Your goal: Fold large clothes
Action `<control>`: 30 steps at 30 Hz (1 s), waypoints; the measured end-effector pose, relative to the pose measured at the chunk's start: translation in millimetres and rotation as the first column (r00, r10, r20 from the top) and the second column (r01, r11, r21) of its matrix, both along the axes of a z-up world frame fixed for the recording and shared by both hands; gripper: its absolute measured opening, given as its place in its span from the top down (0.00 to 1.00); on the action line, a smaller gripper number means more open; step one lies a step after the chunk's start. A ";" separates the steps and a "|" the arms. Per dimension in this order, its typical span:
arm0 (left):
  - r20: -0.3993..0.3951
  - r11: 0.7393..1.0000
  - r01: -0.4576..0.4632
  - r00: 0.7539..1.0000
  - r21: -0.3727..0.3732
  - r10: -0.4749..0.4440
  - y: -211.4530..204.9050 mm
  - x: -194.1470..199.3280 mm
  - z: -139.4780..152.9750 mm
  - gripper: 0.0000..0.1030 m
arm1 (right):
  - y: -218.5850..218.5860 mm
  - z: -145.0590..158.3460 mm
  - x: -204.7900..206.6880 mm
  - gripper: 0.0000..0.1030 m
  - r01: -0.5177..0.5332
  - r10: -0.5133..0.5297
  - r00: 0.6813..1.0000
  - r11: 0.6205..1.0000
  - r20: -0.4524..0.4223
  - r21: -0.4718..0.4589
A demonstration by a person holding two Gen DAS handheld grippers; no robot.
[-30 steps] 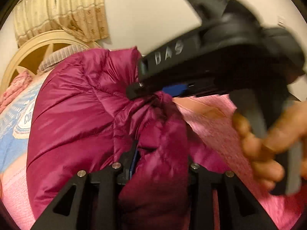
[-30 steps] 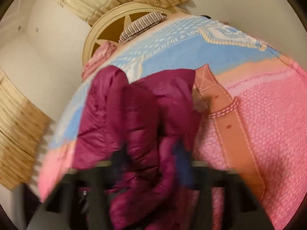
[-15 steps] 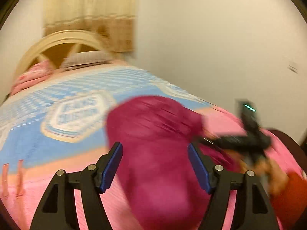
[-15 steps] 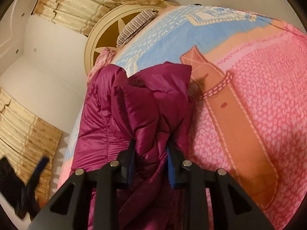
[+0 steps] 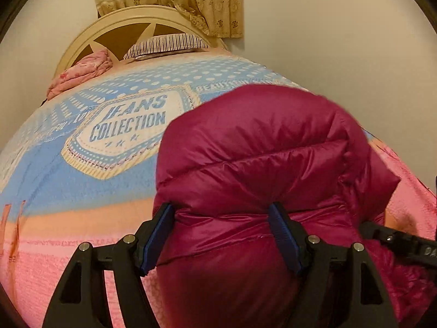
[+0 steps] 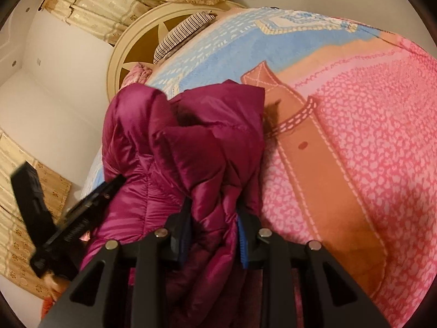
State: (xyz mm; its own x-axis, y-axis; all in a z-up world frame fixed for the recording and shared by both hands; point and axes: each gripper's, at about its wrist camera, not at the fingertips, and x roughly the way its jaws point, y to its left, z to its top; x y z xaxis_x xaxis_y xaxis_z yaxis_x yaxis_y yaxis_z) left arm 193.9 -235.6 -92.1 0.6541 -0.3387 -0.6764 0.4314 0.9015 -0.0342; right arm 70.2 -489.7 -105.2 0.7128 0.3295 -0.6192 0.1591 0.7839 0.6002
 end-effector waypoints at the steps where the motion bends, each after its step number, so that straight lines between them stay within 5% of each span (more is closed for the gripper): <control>1: 0.014 1.000 -0.013 1.000 -0.006 0.013 1.2 -1.2 -4.8 0.28 | 0.1 0.2 -0.1 0.73 -0.001 0.001 1.000 1.000 0.000 -0.006; 5: 0.075 0.991 -0.031 0.997 0.127 0.021 -18.4 -7.5 -10.0 0.26 | -0.1 1.6 -2.0 0.73 0.019 -0.019 1.000 1.000 0.003 -0.009; 8: 0.070 0.994 -0.024 0.997 0.108 0.017 -13.5 -5.5 -10.2 0.26 | -2.6 16.0 -11.8 0.65 0.039 -0.039 0.999 0.999 -0.008 -0.022; 12: 0.067 0.995 -0.033 0.997 0.094 0.026 -8.8 -3.4 -10.2 0.25 | 4.8 77.9 -40.2 0.64 0.112 -0.100 0.993 0.976 0.070 -0.189; 17: 0.135 0.984 -0.063 0.990 0.166 0.041 -18.9 -13.0 -9.5 0.25 | 35.9 138.7 -22.1 0.64 0.141 -0.113 0.980 0.974 0.162 -0.175; 20: 0.130 0.986 -0.065 0.990 0.152 0.045 -14.2 -12.5 -9.4 0.25 | 50.5 123.0 20.1 0.64 0.155 -0.142 0.983 0.981 0.116 -0.114; 24: 0.080 0.996 -0.051 0.996 0.079 0.044 0.8 -7.9 -11.5 0.23 | 52.8 67.5 47.1 0.67 0.166 -0.171 0.985 0.958 0.000 -0.235; 30: 0.071 0.995 -0.044 0.997 0.086 0.038 -4.0 -6.8 -13.5 0.21 | 37.4 31.3 43.9 0.82 0.153 -0.158 0.987 0.947 0.004 -0.284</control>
